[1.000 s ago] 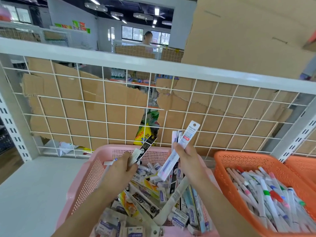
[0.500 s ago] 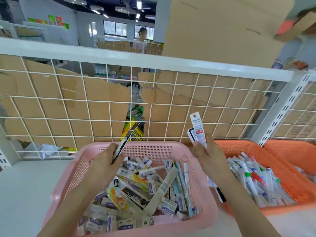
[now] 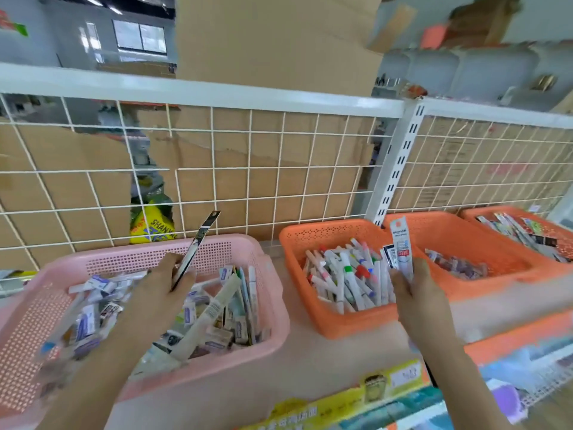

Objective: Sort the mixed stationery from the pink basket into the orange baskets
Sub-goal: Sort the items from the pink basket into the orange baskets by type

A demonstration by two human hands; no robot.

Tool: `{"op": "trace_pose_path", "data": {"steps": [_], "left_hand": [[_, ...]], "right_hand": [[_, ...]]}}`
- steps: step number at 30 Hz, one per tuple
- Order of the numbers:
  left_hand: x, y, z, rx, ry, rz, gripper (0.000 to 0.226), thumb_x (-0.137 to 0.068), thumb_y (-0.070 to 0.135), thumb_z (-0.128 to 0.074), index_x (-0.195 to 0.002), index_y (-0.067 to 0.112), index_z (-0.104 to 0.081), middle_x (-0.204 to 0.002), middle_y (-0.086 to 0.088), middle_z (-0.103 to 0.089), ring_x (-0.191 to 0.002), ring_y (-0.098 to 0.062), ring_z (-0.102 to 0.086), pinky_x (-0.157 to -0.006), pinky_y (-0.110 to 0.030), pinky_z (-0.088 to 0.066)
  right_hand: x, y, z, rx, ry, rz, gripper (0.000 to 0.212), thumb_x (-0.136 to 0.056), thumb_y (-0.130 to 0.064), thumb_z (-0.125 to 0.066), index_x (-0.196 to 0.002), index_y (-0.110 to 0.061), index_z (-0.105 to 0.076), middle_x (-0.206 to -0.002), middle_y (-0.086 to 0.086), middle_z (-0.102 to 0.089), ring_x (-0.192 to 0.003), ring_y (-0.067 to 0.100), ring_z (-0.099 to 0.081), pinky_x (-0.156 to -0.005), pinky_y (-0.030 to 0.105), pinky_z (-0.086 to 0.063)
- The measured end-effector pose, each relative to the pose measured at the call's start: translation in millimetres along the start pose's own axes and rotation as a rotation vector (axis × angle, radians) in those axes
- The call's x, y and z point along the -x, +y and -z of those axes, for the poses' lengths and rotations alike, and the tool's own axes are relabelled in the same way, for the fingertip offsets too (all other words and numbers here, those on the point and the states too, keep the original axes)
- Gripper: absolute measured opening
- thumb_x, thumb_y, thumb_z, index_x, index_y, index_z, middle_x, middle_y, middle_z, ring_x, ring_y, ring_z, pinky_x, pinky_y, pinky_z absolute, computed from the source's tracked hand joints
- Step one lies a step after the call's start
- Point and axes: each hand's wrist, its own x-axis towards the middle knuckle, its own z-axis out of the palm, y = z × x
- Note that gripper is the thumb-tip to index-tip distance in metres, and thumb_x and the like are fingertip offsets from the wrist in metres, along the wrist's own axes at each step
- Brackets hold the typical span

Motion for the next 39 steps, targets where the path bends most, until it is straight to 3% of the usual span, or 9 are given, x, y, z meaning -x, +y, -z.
{"op": "trace_pose_path", "data": {"steps": [6, 10, 15, 19, 21, 24, 28, 35, 39], "left_hand": [[26.3, 61.7, -33.3, -0.067, -0.014, -0.104, 0.005, -0.093, 0.014, -0.051, -0.092, 0.015, -0.047, -0.054, -0.002, -0.045, -0.052, -0.026, -0.048, -0.048, -0.031, -0.03], [50.8, 109.2, -57.8, -0.114, 0.004, -0.158, 0.011, -0.093, 0.019, -0.052, -0.101, 0.011, -0.052, -0.061, -0.004, -0.05, -0.063, -0.032, -0.055, -0.054, -0.034, -0.034], [78.9, 157.3, -104.8, -0.081, 0.007, -0.241, 0.007, -0.091, 0.018, -0.056, -0.089, 0.014, -0.05, -0.052, 0.01, -0.037, -0.046, -0.013, -0.037, -0.047, -0.029, -0.025], [91.4, 185.8, -140.1, -0.144, -0.048, -0.271, 0.028, -0.092, 0.025, -0.053, -0.114, 0.01, -0.056, -0.074, -0.01, -0.059, -0.071, -0.034, -0.059, -0.059, -0.035, -0.038], [97.5, 200.3, -157.1, -0.164, -0.062, -0.256, 0.02, -0.092, 0.023, -0.054, -0.106, 0.009, -0.054, -0.073, -0.007, -0.057, -0.075, -0.035, -0.06, -0.056, -0.034, -0.031], [99.1, 218.2, -180.8, -0.081, -0.135, -0.259, 0.016, -0.092, 0.023, -0.054, -0.097, 0.008, -0.051, -0.06, 0.005, -0.044, -0.064, -0.031, -0.053, -0.054, -0.035, -0.03], [87.3, 239.4, -206.1, -0.09, -0.152, -0.28, 0.027, -0.094, 0.025, -0.051, -0.114, 0.008, -0.052, -0.062, 0.007, -0.046, -0.055, -0.009, -0.044, -0.05, -0.027, -0.027], [37.1, 274.9, -254.2, -0.003, -0.149, -0.341, 0.018, -0.092, 0.022, -0.052, -0.105, 0.01, -0.056, -0.069, 0.001, -0.055, -0.065, -0.024, -0.054, -0.057, -0.034, -0.035], [2.1, 301.4, -284.3, 0.035, -0.148, -0.337, 0.026, -0.093, 0.022, -0.052, -0.115, 0.008, -0.054, -0.073, -0.003, -0.056, -0.064, -0.023, -0.05, -0.057, -0.033, -0.031]], "right_hand": [[10.6, 58.7, 61.8, 0.001, 0.048, -0.069, 0.014, -0.095, -0.014, -0.049, -0.102, -0.003, -0.044, -0.071, 0.021, -0.055, -0.072, 0.046, -0.056, -0.057, 0.041, -0.033], [20.2, 96.8, 105.1, 0.02, 0.04, -0.112, 0.014, -0.095, -0.015, -0.049, -0.092, -0.008, -0.038, -0.059, 0.004, -0.044, -0.063, 0.039, -0.049, -0.056, 0.04, -0.032], [34.1, 149.0, 155.7, 0.026, 0.014, -0.153, 0.014, -0.095, -0.016, -0.051, -0.091, -0.011, -0.039, -0.056, 0.0, -0.043, -0.058, 0.03, -0.043, -0.056, 0.037, -0.033], [44.2, 182.9, 191.3, 0.032, 0.019, -0.182, 0.021, -0.092, -0.029, -0.055, -0.096, -0.012, -0.043, -0.056, -0.007, -0.043, -0.057, 0.025, -0.042, -0.056, 0.034, -0.035], [47.1, 199.7, 205.5, 0.044, 0.03, -0.198, 0.029, -0.089, -0.034, -0.054, -0.104, -0.009, -0.047, -0.059, -0.001, -0.046, -0.059, 0.024, -0.044, -0.057, 0.034, -0.035], [47.8, 224.6, 221.4, 0.07, 0.021, -0.252, 0.015, -0.093, -0.019, -0.055, -0.103, -0.012, -0.046, -0.068, 0.008, -0.052, -0.067, 0.032, -0.051, -0.059, 0.036, -0.034], [38.9, 245.2, 236.3, 0.058, 0.073, -0.275, 0.019, -0.094, -0.019, -0.054, -0.086, -0.022, -0.037, -0.065, 0.005, -0.05, -0.068, 0.034, -0.049, -0.06, 0.037, -0.032], [-7.6, 273.2, 252.7, 0.091, 0.13, -0.337, 0.014, -0.096, -0.018, -0.047, -0.096, -0.004, -0.044, -0.073, 0.016, -0.055, -0.071, 0.038, -0.05, -0.064, 0.041, -0.041], [-45.9, 292.9, 259.0, 0.122, 0.176, -0.354, 0.016, -0.095, -0.018, -0.048, -0.105, -0.004, -0.047, -0.075, 0.014, -0.055, -0.071, 0.036, -0.05, -0.063, 0.039, -0.039]]}}
